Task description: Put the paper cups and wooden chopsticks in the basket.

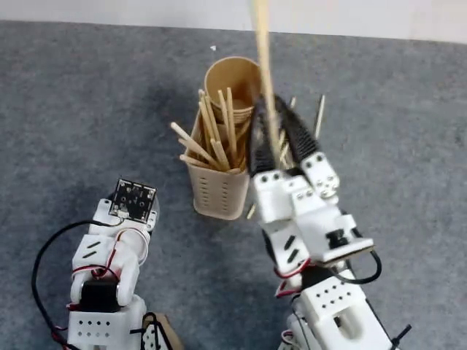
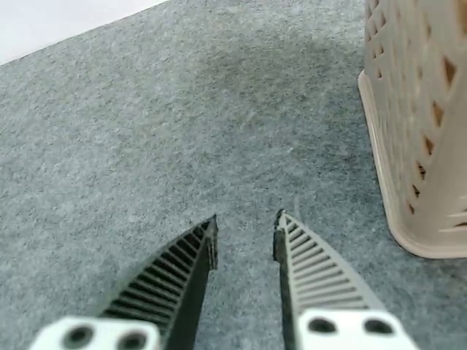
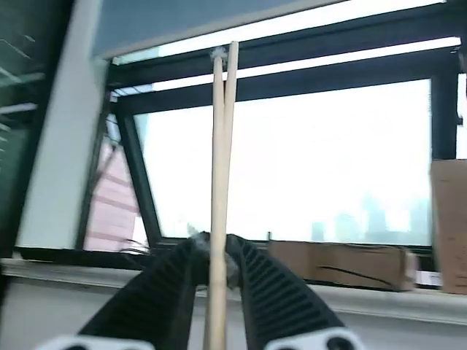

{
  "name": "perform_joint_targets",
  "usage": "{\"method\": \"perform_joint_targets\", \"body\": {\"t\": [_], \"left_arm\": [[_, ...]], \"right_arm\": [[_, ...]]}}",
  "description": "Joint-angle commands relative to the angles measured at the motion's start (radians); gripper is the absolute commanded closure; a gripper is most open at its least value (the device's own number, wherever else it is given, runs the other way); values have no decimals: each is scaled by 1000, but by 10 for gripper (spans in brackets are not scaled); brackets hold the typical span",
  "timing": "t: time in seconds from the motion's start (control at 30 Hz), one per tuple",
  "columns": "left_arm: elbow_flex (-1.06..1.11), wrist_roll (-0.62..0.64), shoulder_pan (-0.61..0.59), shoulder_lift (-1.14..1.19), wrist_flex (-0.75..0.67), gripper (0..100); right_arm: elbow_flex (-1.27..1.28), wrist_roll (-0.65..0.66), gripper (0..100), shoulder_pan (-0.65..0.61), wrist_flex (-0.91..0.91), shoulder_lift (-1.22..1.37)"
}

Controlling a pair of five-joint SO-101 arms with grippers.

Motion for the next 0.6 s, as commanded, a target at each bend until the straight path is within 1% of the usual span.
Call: {"method": "perform_joint_targets", "body": {"t": [0.0,0.17,0.27,0.47,0.57], "left_arm": [[18,-11,15,-2,-17,839],[18,-12,15,-2,-17,839],[18,-12,15,-2,-17,839],[18,-12,15,-2,-17,840],[18,-12,15,-2,-17,840]], "right_arm": [[-31,9,993,-81,-16,-5],[-31,6,993,-136,-16,-2],[-31,5,993,-147,-16,5],[-31,5,993,-140,-24,143],[-31,5,993,-143,-68,225]]}}
